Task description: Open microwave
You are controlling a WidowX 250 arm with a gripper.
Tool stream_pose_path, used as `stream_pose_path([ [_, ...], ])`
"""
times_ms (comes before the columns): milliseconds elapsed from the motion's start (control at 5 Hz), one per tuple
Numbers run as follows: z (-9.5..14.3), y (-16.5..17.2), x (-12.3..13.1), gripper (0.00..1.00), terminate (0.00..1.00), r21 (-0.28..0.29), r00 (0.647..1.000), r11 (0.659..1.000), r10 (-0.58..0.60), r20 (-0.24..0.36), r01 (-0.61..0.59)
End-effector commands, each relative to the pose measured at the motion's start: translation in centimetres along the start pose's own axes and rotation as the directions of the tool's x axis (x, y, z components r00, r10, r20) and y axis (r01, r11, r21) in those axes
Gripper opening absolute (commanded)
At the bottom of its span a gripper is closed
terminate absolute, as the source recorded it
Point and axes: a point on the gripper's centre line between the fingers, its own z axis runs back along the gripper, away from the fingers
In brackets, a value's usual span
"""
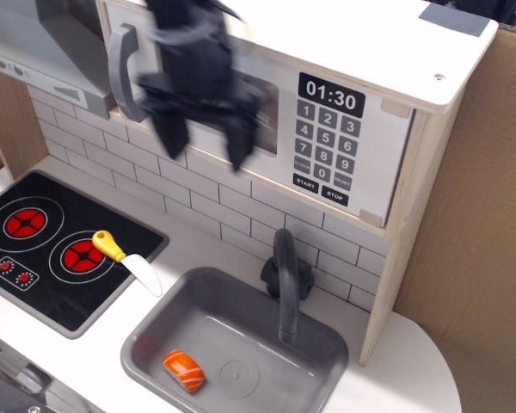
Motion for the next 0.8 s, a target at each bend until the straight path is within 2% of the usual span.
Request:
stream_pose_path([
  [0,3.5,6.0,0.8,1.0,0.0,0.072,0.992,0.997,0.026,0.125,-0.035],
  [200,3.5,8.2,1.7,1.0,0.0,0.123,0.989,0.991,0.041,0.145,-0.059],
  [400,3.3,10.0,3.1,1.0,0.0,0.145,0.981,0.985,0.068,0.184,-0.095],
  [600,2.7,10.9,4.3,1.0,0.0,0.172,0.977,0.977,0.091,0.192,-0.124],
])
